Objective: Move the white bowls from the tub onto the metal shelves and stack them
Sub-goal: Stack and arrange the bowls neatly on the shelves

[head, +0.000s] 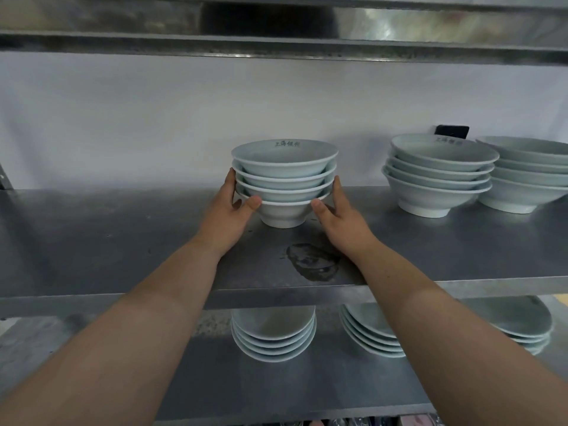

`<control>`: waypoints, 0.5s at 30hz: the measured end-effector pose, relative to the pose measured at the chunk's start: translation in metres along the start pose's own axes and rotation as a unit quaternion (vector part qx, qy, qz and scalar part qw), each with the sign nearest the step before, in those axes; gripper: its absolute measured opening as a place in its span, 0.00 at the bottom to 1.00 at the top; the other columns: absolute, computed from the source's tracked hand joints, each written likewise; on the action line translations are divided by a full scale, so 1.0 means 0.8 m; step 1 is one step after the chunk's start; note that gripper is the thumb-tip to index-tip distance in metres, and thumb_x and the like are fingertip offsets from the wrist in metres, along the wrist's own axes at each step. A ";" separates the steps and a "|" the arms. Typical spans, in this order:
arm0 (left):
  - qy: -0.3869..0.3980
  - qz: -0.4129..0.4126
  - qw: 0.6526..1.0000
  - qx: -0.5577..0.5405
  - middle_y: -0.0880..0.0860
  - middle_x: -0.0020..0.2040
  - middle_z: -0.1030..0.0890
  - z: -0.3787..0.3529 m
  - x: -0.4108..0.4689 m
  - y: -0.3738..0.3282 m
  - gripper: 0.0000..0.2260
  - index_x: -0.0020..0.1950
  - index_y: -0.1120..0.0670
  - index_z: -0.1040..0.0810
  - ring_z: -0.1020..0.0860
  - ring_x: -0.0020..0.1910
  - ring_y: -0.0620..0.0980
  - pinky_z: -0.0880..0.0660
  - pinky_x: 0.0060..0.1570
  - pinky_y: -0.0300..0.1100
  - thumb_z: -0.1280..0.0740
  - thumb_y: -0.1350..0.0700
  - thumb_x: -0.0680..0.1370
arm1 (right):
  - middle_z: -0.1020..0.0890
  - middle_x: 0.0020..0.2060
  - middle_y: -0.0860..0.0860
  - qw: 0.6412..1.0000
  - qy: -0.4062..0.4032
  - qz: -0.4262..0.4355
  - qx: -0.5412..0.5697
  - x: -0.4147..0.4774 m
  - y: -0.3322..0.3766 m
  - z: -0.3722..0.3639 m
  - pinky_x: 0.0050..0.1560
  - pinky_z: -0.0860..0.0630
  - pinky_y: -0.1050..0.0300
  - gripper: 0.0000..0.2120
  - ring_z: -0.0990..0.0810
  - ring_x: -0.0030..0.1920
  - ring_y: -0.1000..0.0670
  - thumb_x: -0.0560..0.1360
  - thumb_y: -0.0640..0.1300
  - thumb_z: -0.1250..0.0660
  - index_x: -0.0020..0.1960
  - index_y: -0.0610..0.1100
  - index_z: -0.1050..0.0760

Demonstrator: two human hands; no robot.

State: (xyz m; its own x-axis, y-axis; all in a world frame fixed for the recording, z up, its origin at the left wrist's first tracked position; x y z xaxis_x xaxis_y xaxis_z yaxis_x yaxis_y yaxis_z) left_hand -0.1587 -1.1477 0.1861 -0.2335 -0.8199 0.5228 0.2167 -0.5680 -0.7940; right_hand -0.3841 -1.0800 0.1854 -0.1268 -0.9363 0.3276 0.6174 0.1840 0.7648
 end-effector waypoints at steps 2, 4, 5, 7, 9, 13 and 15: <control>-0.003 -0.001 1.000 0.014 0.40 0.73 0.32 0.001 0.000 0.000 0.35 0.78 0.42 0.43 0.34 0.73 0.40 0.36 0.73 0.50 0.32 0.41 0.74 | 0.32 0.73 0.50 1.000 -0.002 0.004 0.000 -0.001 0.002 0.000 0.61 0.38 0.60 0.36 0.33 0.72 0.47 0.80 0.61 0.44 0.80 0.53 0.59; -0.012 0.007 0.999 0.036 0.40 0.73 0.31 0.004 -0.001 -0.001 0.35 0.78 0.40 0.43 0.34 0.73 0.40 0.35 0.72 0.48 0.33 0.39 0.74 | 0.34 0.75 0.50 1.000 -0.004 0.008 0.000 -0.002 0.004 0.001 0.59 0.38 0.62 0.36 0.32 0.71 0.48 0.80 0.61 0.44 0.80 0.52 0.59; -0.020 0.009 0.998 0.052 0.40 0.73 0.31 0.006 -0.003 -0.002 0.35 0.78 0.40 0.43 0.34 0.72 0.41 0.34 0.71 0.46 0.34 0.38 0.74 | 0.35 0.75 0.50 1.000 -0.005 0.011 -0.002 -0.003 0.006 0.001 0.59 0.38 0.62 0.36 0.31 0.70 0.49 0.80 0.61 0.44 0.80 0.52 0.60; -0.034 0.009 0.996 0.088 0.41 0.73 0.30 0.007 -0.010 -0.006 0.33 0.77 0.39 0.41 0.33 0.71 0.42 0.34 0.69 0.43 0.34 0.38 0.74 | 0.36 0.76 0.50 1.000 -0.004 0.015 -0.001 -0.003 0.007 0.002 0.59 0.37 0.62 0.37 0.29 0.69 0.49 0.80 0.61 0.43 0.80 0.53 0.60; -0.058 0.014 0.992 0.112 0.41 0.71 0.28 0.005 -0.015 -0.017 0.30 0.75 0.39 0.37 0.30 0.70 0.43 0.31 0.66 0.43 0.34 0.39 0.75 | 0.38 0.76 0.50 1.000 0.001 0.019 0.020 -0.003 0.006 0.004 0.60 0.38 0.63 0.37 0.31 0.70 0.49 0.80 0.61 0.42 0.80 0.53 0.59; -0.226 -0.002 0.966 0.125 0.48 0.62 0.23 0.003 -0.043 -0.054 0.19 0.67 0.50 0.26 0.23 0.57 0.47 0.23 0.56 0.46 0.32 0.51 0.77 | 0.34 0.75 0.49 0.997 0.012 0.003 0.072 -0.006 0.000 0.019 0.64 0.37 0.61 0.34 0.32 0.71 0.48 0.79 0.58 0.39 0.79 0.54 0.50; -0.257 -0.058 0.958 0.109 0.49 0.58 0.23 -0.020 -0.058 -0.080 0.16 0.64 0.52 0.24 0.23 0.50 0.47 0.23 0.51 0.42 0.33 0.56 0.76 | 0.31 0.72 0.50 0.995 -0.001 0.010 0.102 -0.013 -0.009 0.041 0.65 0.34 0.60 0.29 0.29 0.70 0.50 0.79 0.51 0.36 0.77 0.52 0.41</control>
State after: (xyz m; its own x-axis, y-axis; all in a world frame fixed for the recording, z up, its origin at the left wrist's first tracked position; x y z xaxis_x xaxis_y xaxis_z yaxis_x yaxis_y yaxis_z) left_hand -0.1768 -1.0722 0.2080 0.2174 -0.6454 0.7323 0.4243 -0.6131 -0.6663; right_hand -0.4130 -1.0619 0.1944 -0.1170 -0.9314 0.3446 0.4487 0.2600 0.8550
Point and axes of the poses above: each hand's wrist, its own x-axis towards the middle knuckle, its own z-axis out of the back of the hand, y = z × x, the point moved 5 cm from there along x, towards the middle knuckle
